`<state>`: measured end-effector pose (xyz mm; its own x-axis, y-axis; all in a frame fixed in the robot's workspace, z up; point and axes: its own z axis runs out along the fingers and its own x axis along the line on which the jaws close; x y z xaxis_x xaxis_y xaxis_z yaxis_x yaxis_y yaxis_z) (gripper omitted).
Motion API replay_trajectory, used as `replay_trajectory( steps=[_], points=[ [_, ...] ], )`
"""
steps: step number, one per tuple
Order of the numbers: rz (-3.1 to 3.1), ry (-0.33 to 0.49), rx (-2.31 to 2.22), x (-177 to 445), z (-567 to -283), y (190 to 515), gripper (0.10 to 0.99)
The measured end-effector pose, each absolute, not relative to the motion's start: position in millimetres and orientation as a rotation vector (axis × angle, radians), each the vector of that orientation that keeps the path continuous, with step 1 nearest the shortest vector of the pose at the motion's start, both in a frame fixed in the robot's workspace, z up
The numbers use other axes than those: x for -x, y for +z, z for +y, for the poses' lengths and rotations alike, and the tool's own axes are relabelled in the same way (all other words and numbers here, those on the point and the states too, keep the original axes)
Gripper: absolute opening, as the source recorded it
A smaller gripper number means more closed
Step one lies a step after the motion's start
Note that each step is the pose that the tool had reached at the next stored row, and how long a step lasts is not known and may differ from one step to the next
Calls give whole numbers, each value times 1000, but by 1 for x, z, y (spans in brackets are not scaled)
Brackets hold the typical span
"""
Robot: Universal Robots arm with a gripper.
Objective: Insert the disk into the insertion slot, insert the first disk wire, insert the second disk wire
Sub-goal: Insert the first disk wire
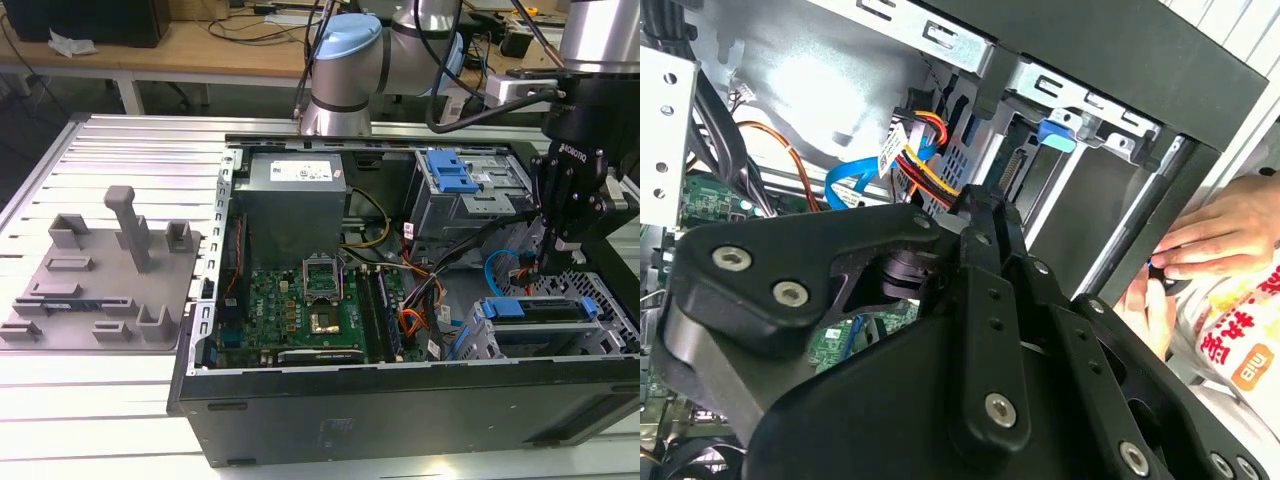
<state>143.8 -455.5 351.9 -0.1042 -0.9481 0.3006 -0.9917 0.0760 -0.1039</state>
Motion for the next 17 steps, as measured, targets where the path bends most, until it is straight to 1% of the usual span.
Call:
replay_trajectory(
  steps=[5, 7, 16, 17],
  points=[
    [-2185, 423, -1992, -144, -456, 352, 165],
    [-2178, 410, -1989, -146, -455, 352, 165],
    [-2156, 310, -1978, -159, -456, 352, 165],
    [-2185, 259, -2003, -160, -456, 352, 165]
  ],
)
